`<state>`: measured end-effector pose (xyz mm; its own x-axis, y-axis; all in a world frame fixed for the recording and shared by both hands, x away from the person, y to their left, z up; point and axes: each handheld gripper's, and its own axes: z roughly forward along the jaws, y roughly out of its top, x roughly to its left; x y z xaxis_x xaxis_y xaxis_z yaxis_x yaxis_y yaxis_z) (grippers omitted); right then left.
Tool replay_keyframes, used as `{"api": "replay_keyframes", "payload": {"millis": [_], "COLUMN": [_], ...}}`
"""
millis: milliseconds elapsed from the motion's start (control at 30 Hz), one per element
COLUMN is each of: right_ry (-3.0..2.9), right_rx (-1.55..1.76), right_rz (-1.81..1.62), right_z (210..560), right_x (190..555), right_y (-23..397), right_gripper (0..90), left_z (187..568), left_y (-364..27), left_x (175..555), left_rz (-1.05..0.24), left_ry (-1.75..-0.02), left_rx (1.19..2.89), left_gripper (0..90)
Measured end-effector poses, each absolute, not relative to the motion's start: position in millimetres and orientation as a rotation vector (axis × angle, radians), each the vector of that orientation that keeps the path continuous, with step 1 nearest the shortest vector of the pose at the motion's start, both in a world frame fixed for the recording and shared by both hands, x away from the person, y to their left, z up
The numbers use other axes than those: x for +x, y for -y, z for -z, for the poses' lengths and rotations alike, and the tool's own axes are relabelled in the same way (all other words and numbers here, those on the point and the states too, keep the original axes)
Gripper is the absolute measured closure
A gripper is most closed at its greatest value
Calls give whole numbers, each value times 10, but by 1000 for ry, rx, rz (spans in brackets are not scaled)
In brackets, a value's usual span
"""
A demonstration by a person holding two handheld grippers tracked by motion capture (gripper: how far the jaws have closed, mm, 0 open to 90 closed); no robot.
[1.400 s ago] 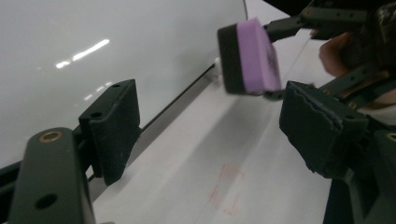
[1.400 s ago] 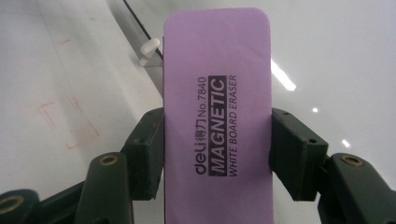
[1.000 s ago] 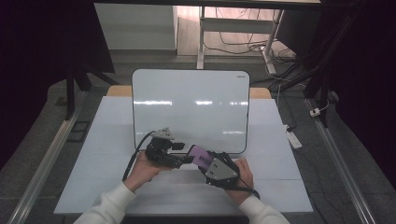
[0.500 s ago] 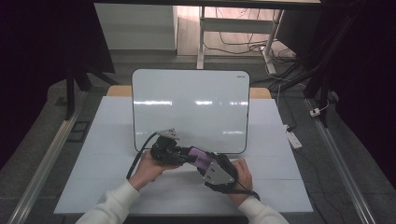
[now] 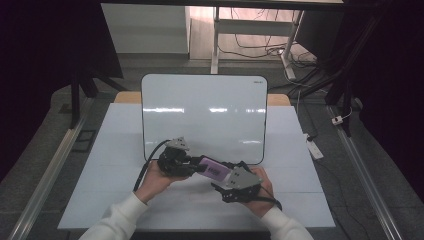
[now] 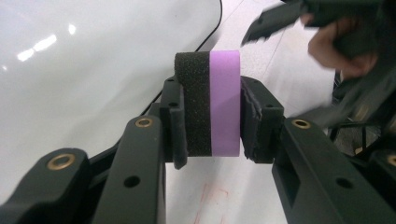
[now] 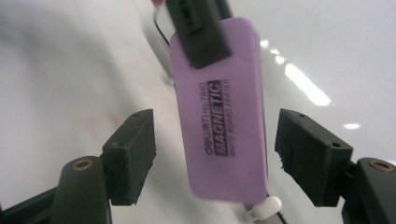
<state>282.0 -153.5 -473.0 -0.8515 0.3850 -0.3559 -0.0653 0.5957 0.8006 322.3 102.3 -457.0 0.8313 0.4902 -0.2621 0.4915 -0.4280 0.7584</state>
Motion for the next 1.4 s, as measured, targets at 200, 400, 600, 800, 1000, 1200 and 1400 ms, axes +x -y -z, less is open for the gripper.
{"api": "replay_keyframes", "payload": {"millis": [200,400,600,800,1000,1200,1400], "right_ry": [-2451,-2516,-2593,-2673,-2746,-2767,-2729], "right_rx": [399,376,326,297,268,237,204], "right_rz": [-1321,-1311,-1309,-1312,-1328,-1317,-1322], "right_z": [4598,4598,4628,4667,4682,4681,4643], "right_x": [3047,3076,3078,3092,3103,3092,3054], "right_y": [1799,1802,1748,1726,1707,1704,1701], "right_gripper": [344,352,373,451,555,597,635], "left_z": [4568,4562,4571,4565,4566,4576,4550], "left_y": [-1023,-964,-911,-882,-878,-895,-936], "left_x": [3174,3100,3050,3002,3000,3020,3023], "left_rz": [-27,-50,-52,-58,-51,-25,-66], "left_ry": [-608,-494,-387,-292,-276,-277,-334], "left_rx": [2128,2148,2172,2187,2198,2197,2156], "left_gripper": [641,642,641,641,640,633,445]}}
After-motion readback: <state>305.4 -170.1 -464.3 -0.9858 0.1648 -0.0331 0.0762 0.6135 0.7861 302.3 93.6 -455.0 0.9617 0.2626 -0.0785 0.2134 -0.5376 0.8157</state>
